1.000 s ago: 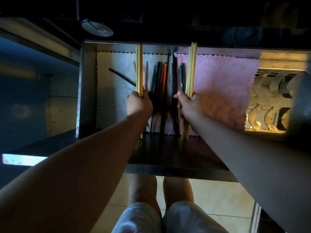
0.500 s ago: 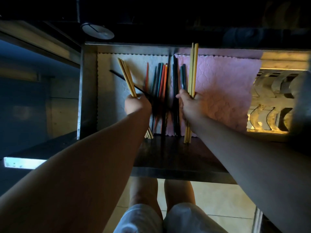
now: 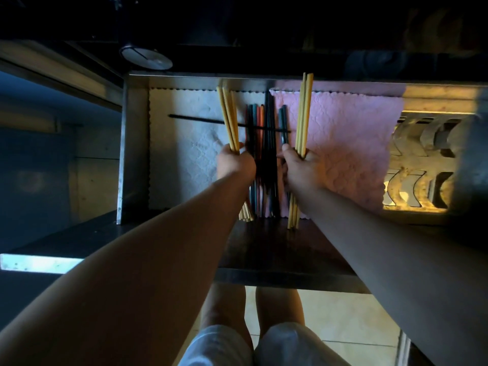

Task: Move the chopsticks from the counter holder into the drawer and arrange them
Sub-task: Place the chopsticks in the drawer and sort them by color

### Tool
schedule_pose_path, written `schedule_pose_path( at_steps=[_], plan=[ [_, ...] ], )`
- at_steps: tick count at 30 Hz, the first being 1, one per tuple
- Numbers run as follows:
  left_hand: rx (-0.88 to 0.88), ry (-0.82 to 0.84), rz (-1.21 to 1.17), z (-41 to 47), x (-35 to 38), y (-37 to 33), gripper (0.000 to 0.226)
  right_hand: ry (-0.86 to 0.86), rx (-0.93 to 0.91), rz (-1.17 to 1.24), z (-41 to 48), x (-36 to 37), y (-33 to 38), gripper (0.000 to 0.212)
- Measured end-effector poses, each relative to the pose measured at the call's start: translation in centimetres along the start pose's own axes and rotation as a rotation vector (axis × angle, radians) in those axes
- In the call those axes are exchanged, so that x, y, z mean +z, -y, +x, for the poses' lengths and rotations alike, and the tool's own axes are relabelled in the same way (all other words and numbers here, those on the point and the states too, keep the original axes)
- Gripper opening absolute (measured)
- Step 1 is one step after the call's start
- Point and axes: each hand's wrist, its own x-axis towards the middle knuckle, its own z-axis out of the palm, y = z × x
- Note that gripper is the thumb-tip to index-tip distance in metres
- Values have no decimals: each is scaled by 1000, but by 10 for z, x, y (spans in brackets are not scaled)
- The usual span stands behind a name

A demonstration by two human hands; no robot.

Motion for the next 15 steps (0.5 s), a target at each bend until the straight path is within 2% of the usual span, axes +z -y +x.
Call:
schedule_pose_path(
  at_steps=[4, 9, 15],
  plan=[
    [-47, 48, -40, -7, 0, 3, 27, -1, 0, 7, 1, 0, -1, 30],
    [-57, 78, -38, -14, -4, 1, 26, -3, 6, -18, 2, -4, -1, 29],
    [26, -32, -92, -7, -13, -2, 24, 55, -14, -4, -1, -6, -1, 30]
  ],
)
